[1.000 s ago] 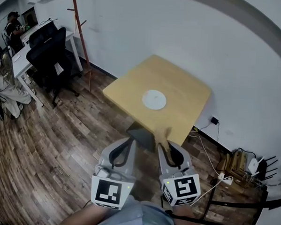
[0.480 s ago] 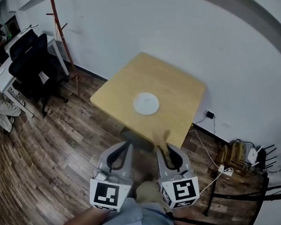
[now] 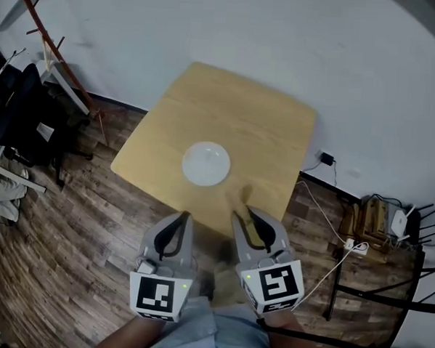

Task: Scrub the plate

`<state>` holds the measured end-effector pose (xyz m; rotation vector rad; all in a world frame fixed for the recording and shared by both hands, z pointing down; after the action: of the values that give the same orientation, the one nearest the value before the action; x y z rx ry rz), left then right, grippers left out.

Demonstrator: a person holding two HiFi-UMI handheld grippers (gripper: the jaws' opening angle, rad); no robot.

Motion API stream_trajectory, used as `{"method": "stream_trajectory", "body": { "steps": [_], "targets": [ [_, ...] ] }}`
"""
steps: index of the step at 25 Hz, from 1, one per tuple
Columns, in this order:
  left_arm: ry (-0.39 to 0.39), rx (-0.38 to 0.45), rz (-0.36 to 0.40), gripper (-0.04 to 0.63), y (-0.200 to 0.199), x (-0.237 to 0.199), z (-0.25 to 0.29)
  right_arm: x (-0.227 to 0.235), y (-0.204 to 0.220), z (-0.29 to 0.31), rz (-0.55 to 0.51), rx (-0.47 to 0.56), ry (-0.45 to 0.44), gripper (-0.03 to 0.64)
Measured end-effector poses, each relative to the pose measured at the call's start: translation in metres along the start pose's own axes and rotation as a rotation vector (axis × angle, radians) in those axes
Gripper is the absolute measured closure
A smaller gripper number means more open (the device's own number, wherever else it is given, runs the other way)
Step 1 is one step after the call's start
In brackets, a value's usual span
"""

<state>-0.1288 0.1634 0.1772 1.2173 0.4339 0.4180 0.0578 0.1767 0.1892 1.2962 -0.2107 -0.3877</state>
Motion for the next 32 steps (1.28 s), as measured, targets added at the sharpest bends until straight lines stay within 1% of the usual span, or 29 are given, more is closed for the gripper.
{"method": "stream_trajectory", "body": {
  "steps": [4, 8, 10, 13, 17, 20, 22, 25, 28, 32],
  "targets": [
    [-0.012, -0.007, 0.017, 0.575, -0.022, -0.008, 0.045, 0.033, -0.014, 0.035, 0.015, 0.013, -0.016, 0.545],
    [-0.031, 0.01, 0.021, 0.575, -0.045, -0.013, 0.071, 0.059, -0.028, 0.058, 0.011, 0.025, -0.027, 0.545],
    [-0.038, 0.02, 0.034, 0.575, -0.056, -0.019, 0.078, 0.065, -0.037, 0.068, 0.006, 0.031, -0.033, 0.545],
    [-0.042, 0.037, 0.076, 0.575, -0.064, -0.034, 0.086, 0.067, -0.048, 0.084, -0.003, 0.038, -0.04, 0.545],
    [-0.039, 0.025, 0.046, 0.575, -0.07, -0.051, 0.1, 0.069, -0.052, 0.104, 0.004, 0.023, -0.031, 0.545],
    [-0.007, -0.008, 0.026, 0.575, -0.069, -0.066, 0.118, 0.069, -0.05, 0.122, 0.015, -0.004, -0.007, 0.545],
    [0.028, -0.034, 0.036, 0.575, -0.066, -0.077, 0.129, 0.068, -0.046, 0.131, 0.032, -0.03, 0.013, 0.545],
    [0.072, -0.077, 0.021, 0.575, -0.059, -0.093, 0.148, 0.066, -0.034, 0.143, 0.059, -0.089, 0.037, 0.545],
    [0.105, -0.128, -0.02, 0.575, -0.045, -0.11, 0.165, 0.06, -0.017, 0.157, 0.094, -0.156, 0.057, 0.545],
    [0.152, -0.196, -0.037, 0.575, -0.021, -0.128, 0.182, 0.048, 0.005, 0.176, 0.13, -0.228, 0.071, 0.545]
  ]
}}
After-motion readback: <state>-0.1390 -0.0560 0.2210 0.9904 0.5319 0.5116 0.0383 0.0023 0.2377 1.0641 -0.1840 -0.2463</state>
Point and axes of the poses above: the fingertips, and each gripper's own axes: z forward along the fingers, x to its right, y out of its underside, the point moved 10 cm from there along -z, backward along the fingers, and after that the axes turned 5 degrees about -z, right-handed, at the moved point
